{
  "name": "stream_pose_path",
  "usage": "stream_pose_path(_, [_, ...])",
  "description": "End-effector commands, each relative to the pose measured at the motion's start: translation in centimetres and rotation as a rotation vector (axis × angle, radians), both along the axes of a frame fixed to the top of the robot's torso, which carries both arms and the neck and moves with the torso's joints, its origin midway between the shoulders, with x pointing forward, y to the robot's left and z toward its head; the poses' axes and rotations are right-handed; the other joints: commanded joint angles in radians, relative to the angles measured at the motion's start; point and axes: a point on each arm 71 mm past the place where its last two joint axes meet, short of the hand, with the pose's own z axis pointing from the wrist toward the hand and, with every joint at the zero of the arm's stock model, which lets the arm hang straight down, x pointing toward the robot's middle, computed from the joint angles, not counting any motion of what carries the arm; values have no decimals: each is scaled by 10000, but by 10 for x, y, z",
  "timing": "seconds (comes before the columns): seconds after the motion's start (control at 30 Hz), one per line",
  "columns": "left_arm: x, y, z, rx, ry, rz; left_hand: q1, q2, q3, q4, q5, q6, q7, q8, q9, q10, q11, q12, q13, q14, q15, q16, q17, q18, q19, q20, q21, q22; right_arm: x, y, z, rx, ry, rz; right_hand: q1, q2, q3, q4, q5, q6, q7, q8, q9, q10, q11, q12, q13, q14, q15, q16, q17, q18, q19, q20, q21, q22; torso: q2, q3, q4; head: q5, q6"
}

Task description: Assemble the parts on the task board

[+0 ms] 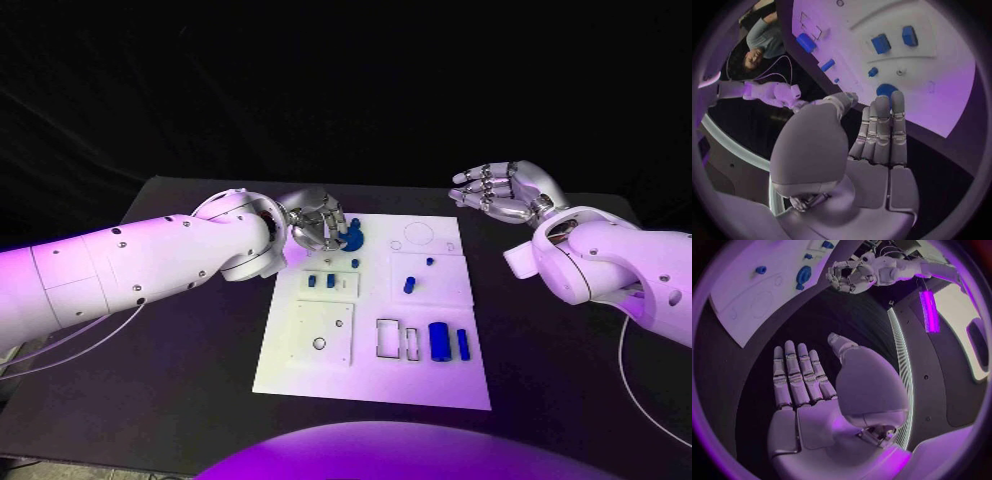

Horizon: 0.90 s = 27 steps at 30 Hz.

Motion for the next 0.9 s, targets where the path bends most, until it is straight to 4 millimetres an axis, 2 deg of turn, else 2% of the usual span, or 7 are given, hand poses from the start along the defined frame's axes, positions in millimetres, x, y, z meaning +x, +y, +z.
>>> stream_pose_path(0.03, [-3,-17,6,426,-1985,-1858,220,-10,-97,-71,-26,212,-55,-181,-312,-199,51,-321,-343,-201,37,-94,-134,113,-103,51,-134,-68,-1,2,0,40,-65,282,14,71,18,-79,54,74,769,13,-15,88,5,-63,-16,69,8,-55,-15,139,88,-13,65,-17,5,-3,-9,-7,10])
stream_pose_path(0.1, [-3,-22,3,742,-2135,-2212,248,-21,-232,-83,-32,310,-123,-338,-545,-164,70,-432,-542,-220,59,-51,-194,117,-111,74,-173,-84,-1,2,0,41,-58,299,26,78,26,-90,55,88,765,14,-19,81,5,-76,-19,62,9,-68,-25,142,104,-12,72,-22,4,-3,-6,-22,10])
stream_pose_path(0.2, [-3,-28,0,1123,-2270,-2598,298,-10,-417,-88,-52,528,-94,-465,-804,-32,50,-481,-758,-111,40,133,-227,128,-18,71,-143,-68,-1,3,0,43,-53,321,38,93,38,-99,60,102,761,15,-23,78,3,-87,-21,59,9,-79,-33,143,115,-12,76,-27,1,3,-8,-26,12])
stream_pose_path(0.5, [-1,-40,-11,2213,-2116,-3339,253,-33,-883,-21,-68,739,-118,-665,-1161,29,45,-567,-1067,78,36,592,-205,128,137,64,-27,4,-1,4,0,43,-35,333,49,108,51,-109,63,111,766,10,-29,76,4,-99,-22,59,9,-89,-43,143,126,-12,79,-34,1,7,-4,-52,-15])
stream_pose_path(0.57, [0,-41,-12,2411,-2061,-3419,249,-15,-1229,59,-16,854,-182,-785,-1341,-16,25,-649,-1237,114,25,846,-206,124,184,69,25,44,-1,4,0,41,-46,319,45,108,51,-110,63,104,776,0,-36,69,11,-110,-24,53,12,-99,-50,142,130,-11,79,-39,-3,8,-7,-52,-18])
stream_pose_path(0.9, [6,-44,-21,3037,-1763,-3416,514,64,-1289,170,7,1127,-167,-905,-1577,80,43,-719,-1478,286,31,1339,-137,131,305,50,242,190,-1,4,0,35,-88,266,27,101,46,-125,80,64,811,-56,-74,15,44,-175,-29,-1,39,-169,-96,128,142,-7,75,-72,-6,14,12,-93,-16])
